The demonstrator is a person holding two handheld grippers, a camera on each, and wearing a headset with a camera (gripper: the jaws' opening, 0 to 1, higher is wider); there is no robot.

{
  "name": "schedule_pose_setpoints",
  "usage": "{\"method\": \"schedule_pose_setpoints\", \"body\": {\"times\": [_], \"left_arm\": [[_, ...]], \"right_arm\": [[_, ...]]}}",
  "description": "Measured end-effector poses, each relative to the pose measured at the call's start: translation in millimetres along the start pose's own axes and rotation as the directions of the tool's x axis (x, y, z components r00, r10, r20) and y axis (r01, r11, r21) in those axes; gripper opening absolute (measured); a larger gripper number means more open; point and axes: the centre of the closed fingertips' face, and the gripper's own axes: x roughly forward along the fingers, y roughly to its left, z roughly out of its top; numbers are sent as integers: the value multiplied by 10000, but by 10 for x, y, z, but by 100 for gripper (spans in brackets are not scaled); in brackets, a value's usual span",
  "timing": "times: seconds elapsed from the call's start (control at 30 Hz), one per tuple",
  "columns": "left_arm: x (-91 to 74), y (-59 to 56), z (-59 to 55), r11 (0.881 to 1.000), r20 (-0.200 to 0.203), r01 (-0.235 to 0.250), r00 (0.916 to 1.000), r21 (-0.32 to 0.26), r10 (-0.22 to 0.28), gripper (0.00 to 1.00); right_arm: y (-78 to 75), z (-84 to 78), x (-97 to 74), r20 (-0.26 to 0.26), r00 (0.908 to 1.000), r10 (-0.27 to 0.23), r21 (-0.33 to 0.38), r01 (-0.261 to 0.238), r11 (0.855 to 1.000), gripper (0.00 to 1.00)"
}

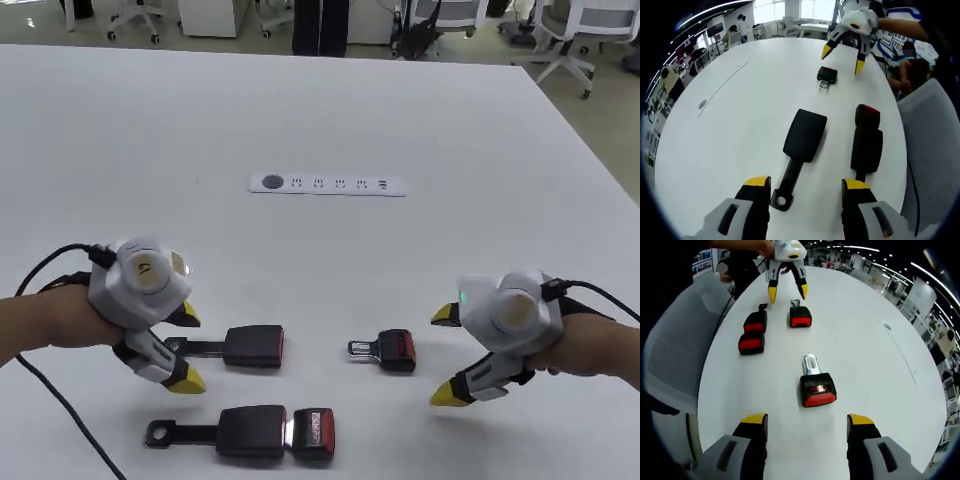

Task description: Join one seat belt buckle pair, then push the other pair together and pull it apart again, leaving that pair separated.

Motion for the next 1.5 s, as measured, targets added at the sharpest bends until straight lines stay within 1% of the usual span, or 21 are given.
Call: {"method": "schedule_pose_setpoints", "body": {"times": [0.03,0.07,0.13,0.27,0.33,0.43,0.5,0.53,0.6,0.73,0.77,0.83,0.87,0.9,1.0,1.1,1.17,1.2,1.33,1.43,1.5], "left_arm": [[-20,-13,3,10000,143,-65,9999,-70,66,60],[-45,-7,10,9993,461,-229,9986,-285,242,63],[-84,-20,3,9973,814,-323,9960,-665,377,65],[-148,-65,-29,9949,1395,-438,9886,-912,564,69],[-173,-100,-46,9912,1648,-518,9837,-1216,717,72],[-198,-148,-52,9828,2259,-611,9690,-1745,1003,76],[-212,-183,-58,9782,2500,-641,9616,-1975,1134,77],[-219,-211,-53,9750,2735,-666,9538,-2119,1246,78],[-227,-261,-52,9715,2966,-774,9441,-2240,1436,80],[-263,-319,-73,9700,3253,-983,9304,-2225,1689,82],[-276,-344,-64,9684,3338,-1065,9254,-2257,1796,82],[-294,-364,-74,9658,3385,-1083,9224,-2356,1860,85],[-311,-364,-105,9643,3394,-1109,9211,-2404,1906,87],[-325,-372,-125,9642,3427,-1135,9193,-2398,1934,88],[-360,-433,-139,9647,3647,-1302,9074,-2289,2090,90],[-380,-468,-174,9605,3697,-1330,9029,-2443,2191,93],[-398,-491,-198,9602,3764,-1373,8990,-2433,2239,94],[-400,-492,-205,9590,3745,-1393,8990,-2466,2269,96],[-441,-574,-160,9553,3787,-1453,8943,-2575,2382,99],[-456,-623,-137,9539,3829,-1480,8912,-2611,2431,100],[-474,-645,-111,9518,3959,-1471,8840,-2693,2486,100]], "right_arm": [[22,11,-6,153,9999,-56,184,53,9998,64],[32,15,-10,205,9998,-79,257,74,9996,65],[62,17,-15,395,9991,-170,508,150,9986,67],[160,65,-69,706,9968,-373,812,315,9962,70],[183,80,-81,901,9946,-510,1018,418,9939,71],[187,85,-84,1182,9900,-769,1324,610,9893,74],[244,141,-128,1397,9863,-879,1469,671,9869,76],[250,131,-114,1503,9841,-943,1536,710,9856,77],[278,165,-126,1746,9789,-1060,1765,748,9815,79],[318,173,-104,2024,9715,-1233,1977,828,9768,84],[335,193,-116,2129,9678,-1342,2052,900,9746,86],[366,202,-116,2246,9635,-1455,2239,943,9700,87],[374,195,-106,2275,9621,-1500,2281,971,9688,88],[385,204,-106,2402,9571,-1622,2372,1042,9658,90],[417,242,-146,2581,9474,-1891,2690,1176,9559,95],[442,241,-154,2715,9383,-2144,2958,1307,9463,99],[466,248,-159,2767,9358,-2182,3025,1307,9441,99],[486,253,-163,2772,9357,-2185,3055,1298,9433,99],[560,296,-196,2759,9359,-2190,3148,1273,9406,99],[560,235,-147,2711,9381,-2156,3184,1240,9398,99],[559,224,-152,2725,9358,-2236,3336,1261,9343,99]]}}
